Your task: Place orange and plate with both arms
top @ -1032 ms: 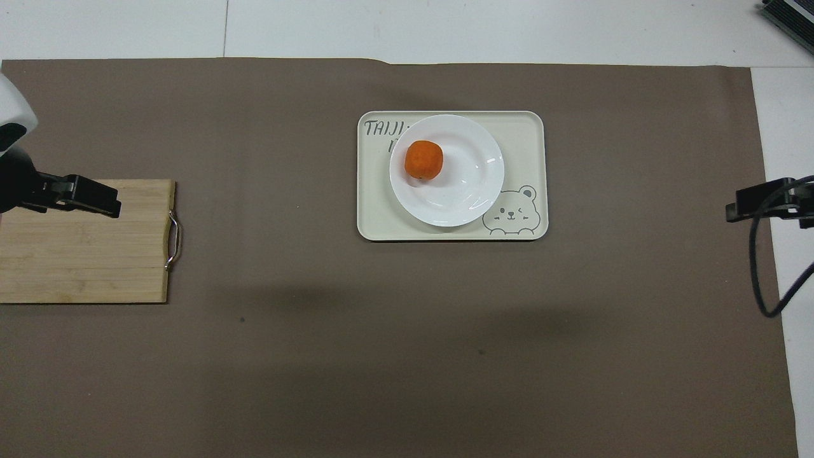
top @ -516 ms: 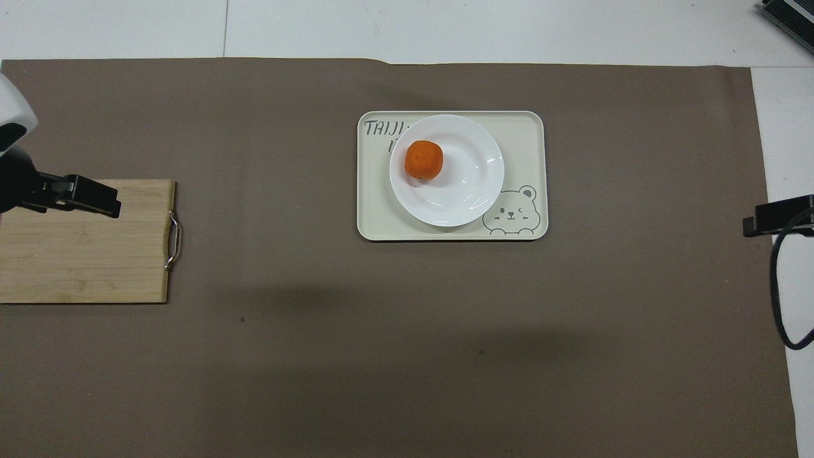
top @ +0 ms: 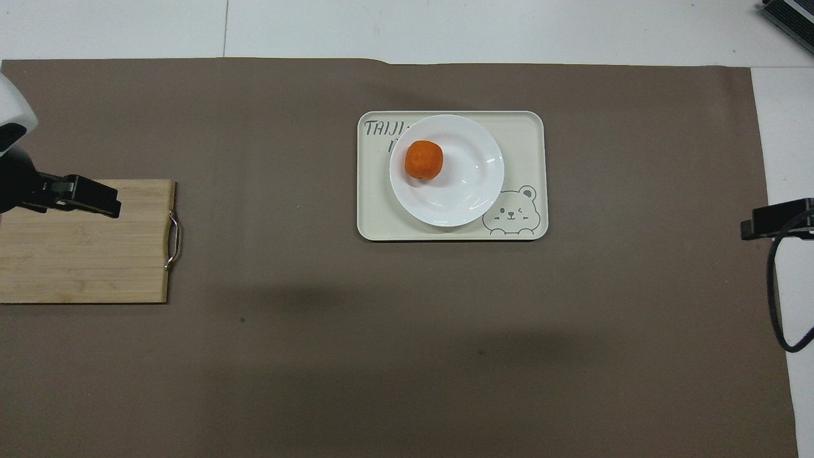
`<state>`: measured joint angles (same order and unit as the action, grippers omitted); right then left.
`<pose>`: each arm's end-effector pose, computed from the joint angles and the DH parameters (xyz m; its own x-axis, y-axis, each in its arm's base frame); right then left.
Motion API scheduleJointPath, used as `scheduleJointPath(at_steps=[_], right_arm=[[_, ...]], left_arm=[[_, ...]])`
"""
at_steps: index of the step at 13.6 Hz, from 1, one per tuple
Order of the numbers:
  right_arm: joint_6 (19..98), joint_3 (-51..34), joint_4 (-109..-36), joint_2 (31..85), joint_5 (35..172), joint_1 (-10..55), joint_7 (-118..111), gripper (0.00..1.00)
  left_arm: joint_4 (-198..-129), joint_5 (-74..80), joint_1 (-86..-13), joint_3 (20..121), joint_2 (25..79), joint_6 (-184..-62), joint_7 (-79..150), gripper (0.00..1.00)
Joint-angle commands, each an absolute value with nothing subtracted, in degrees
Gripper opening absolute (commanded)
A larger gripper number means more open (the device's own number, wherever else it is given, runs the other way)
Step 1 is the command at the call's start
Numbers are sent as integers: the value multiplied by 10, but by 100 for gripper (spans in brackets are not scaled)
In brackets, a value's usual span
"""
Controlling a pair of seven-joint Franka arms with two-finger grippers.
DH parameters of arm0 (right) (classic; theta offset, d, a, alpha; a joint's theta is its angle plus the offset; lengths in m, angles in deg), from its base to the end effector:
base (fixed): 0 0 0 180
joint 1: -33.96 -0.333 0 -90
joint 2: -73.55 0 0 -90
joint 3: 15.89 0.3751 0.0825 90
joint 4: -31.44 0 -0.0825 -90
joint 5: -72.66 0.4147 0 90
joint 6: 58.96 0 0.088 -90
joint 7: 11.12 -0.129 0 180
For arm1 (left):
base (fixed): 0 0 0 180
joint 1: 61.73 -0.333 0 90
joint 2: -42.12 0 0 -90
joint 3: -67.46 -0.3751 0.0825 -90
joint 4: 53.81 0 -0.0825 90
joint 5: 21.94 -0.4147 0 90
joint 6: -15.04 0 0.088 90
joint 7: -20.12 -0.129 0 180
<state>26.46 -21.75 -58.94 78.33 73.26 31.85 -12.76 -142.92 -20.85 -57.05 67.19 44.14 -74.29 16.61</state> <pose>0.5446 -0.0372 0.6982 0.9957 -0.0927 -0.0041 -0.0928 -0.9955 -0.0188 0.5939 -0.0483 0.6476 0.9900 -0.1380 -0.0302 -0.1374 -0.9903 0.0207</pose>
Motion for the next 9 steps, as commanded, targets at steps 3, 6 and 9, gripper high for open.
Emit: scheduleJointPath(at_steps=[3,6,9], right_arm=[[293,-210,-625,809,693,312,-135,100],[293,-208,-625,809,696,313,-133,100],[286,-207,-627,811,698,312,-102,100]], left_arm=[[-1431,-218,-577,676,436,-736,162,100],[-1431,-218,-577,676,436,-736,162,100],[-1431,-218,-577,676,436,-736,162,100]])
